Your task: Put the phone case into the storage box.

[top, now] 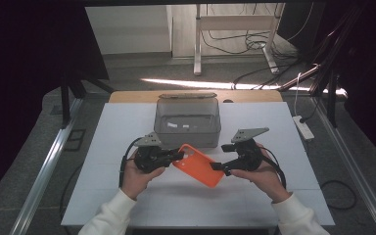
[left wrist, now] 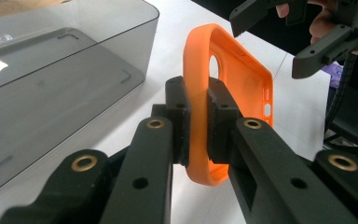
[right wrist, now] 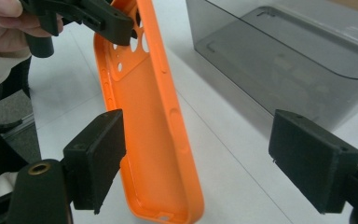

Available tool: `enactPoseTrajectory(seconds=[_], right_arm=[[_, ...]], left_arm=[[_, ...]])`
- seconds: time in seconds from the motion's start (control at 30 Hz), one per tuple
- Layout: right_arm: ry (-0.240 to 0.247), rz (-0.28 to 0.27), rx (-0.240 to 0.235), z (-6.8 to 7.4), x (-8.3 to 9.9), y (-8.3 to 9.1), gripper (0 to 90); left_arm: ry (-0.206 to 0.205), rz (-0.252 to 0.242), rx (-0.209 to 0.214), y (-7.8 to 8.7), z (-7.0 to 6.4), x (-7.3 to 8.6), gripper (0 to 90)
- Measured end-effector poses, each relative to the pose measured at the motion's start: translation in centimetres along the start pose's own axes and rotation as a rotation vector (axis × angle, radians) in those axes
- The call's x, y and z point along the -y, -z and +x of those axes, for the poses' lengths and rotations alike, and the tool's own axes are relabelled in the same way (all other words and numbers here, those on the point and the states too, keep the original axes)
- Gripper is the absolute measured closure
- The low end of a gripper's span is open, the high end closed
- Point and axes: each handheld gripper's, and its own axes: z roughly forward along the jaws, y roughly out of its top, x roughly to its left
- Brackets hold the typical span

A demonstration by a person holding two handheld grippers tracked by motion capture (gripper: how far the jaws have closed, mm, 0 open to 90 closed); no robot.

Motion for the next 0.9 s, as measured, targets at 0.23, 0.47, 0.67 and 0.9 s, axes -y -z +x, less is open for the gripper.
enactPoseTrajectory(seconds=[0.23, 0.47, 0.67, 0.9], right_arm=[[0.013, 0.006, -0.019, 0.4, 0.1, -0.7, 19.7], [0.021, 0.009, -0.029, 0.6, 0.0, -1.1, 20.3], [0.016, 0.017, -0.036, 0.8, 0.1, -1.4, 20.7], [0.007, 0.017, -0.043, 0.8, 0.0, -1.7, 22.8]], left_arm=[[-0.013, 0.008, 0.010, -0.4, -0.4, 0.1, 81.6], [-0.016, 0.005, 0.008, -0.6, -0.5, 0.0, 81.6], [-0.019, 0.002, 0.012, -0.6, -0.6, 0.0, 81.6], [-0.024, 0.006, 0.015, -0.7, -0.6, 0.0, 81.6]])
